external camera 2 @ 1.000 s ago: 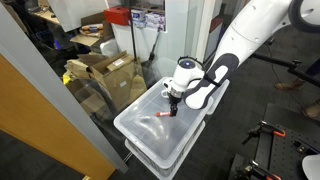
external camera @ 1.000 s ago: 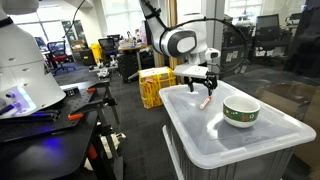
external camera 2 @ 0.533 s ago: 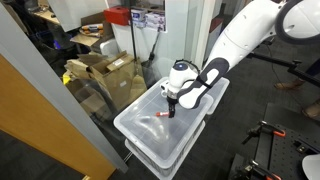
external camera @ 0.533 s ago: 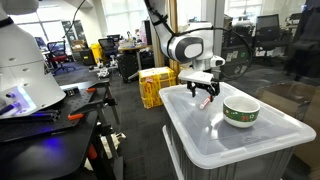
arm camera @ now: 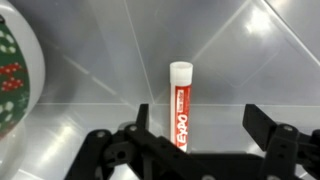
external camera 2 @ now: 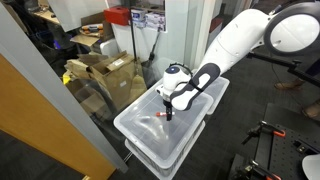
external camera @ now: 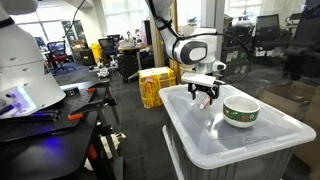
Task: Take the marker and put it in the cup
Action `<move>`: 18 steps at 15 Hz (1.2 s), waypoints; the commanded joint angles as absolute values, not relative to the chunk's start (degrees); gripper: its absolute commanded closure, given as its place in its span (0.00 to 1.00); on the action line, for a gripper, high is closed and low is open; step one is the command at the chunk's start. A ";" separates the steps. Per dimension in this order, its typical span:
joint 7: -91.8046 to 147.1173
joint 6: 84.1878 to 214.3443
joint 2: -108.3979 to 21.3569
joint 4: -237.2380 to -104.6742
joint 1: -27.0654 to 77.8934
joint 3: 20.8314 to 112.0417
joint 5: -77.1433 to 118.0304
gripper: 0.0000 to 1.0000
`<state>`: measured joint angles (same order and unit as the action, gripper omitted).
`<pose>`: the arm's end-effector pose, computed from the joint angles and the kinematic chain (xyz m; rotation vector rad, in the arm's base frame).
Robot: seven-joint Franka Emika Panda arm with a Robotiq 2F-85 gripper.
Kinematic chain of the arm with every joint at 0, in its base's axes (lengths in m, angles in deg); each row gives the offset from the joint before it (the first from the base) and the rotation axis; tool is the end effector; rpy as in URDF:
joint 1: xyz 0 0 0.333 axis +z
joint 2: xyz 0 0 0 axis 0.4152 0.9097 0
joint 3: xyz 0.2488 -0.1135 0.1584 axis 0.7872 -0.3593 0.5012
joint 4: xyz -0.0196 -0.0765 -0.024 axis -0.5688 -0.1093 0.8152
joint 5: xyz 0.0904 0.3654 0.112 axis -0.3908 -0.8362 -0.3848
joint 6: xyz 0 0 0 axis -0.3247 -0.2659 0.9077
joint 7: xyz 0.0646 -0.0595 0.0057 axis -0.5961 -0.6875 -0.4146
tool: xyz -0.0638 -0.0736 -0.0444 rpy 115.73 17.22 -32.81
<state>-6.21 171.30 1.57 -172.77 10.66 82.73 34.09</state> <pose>0.6454 -0.0145 0.0029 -2.9356 -0.9627 -0.1059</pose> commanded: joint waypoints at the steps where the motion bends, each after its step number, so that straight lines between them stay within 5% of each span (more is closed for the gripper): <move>1: -8.53 168.25 3.29 -169.04 12.08 82.38 32.24 0.35; 10: -8.31 168.99 3.57 -167.91 11.96 82.34 32.02 1.00; 18: -3.75 174.49 -3.13 -174.17 13.97 79.06 32.99 0.95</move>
